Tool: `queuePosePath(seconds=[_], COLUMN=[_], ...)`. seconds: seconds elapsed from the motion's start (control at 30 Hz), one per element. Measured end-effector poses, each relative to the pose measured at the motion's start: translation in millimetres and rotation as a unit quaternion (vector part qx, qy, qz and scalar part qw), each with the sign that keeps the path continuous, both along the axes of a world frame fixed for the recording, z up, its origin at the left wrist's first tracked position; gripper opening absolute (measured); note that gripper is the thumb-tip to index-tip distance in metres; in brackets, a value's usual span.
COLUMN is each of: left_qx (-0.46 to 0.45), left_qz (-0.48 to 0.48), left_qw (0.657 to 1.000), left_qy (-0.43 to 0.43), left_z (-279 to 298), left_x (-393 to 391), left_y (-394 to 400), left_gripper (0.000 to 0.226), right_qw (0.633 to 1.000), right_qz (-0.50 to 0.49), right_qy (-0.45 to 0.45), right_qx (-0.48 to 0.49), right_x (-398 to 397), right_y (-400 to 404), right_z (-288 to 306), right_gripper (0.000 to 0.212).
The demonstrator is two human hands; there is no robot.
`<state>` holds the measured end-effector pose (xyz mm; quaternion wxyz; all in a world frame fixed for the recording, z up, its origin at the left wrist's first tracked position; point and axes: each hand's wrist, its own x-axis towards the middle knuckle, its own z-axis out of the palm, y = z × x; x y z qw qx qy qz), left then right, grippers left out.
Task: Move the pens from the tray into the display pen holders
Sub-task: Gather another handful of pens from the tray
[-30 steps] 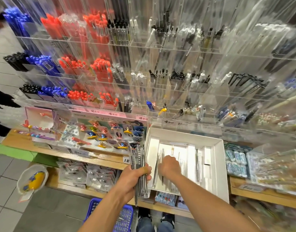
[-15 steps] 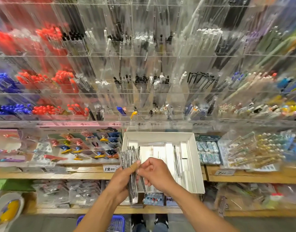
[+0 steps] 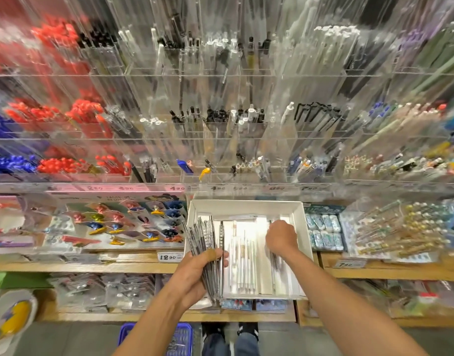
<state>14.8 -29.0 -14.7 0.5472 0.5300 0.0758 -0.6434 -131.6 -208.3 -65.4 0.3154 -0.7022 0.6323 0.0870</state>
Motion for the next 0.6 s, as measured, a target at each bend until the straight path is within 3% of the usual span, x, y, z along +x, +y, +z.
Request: queuePosePath(seconds=[0.1, 0.27, 0.43, 0.6], left_qx=[-0.015, -0.037, -0.039, -0.052], left_qz=[0.000, 0.011, 0.039, 0.040], left_qw=[1.000, 0.999, 0.998, 0.997], left_qy=[0.003, 0.002, 0.015, 0.033], left_z=[3, 3, 3, 1], left_x=[5, 15, 22, 26], left_y=[4, 17, 27, 31], left_gripper=[0.044, 0.050, 0.039, 0.019], right_qw=[0.995, 0.982, 0.972, 0.973], right_qz=[0.050, 0.114, 0.160, 0.144], right_qy=[0.082, 0.146, 0.167, 0.178], right_qx=[-0.015, -0.047, -0.038, -0.023], right_x=[8, 18, 16, 22], right_y=[-6, -8, -5, -11], right_z=[-14, -22, -27, -25], right_gripper=[0.024, 0.033, 0.035, 0.040])
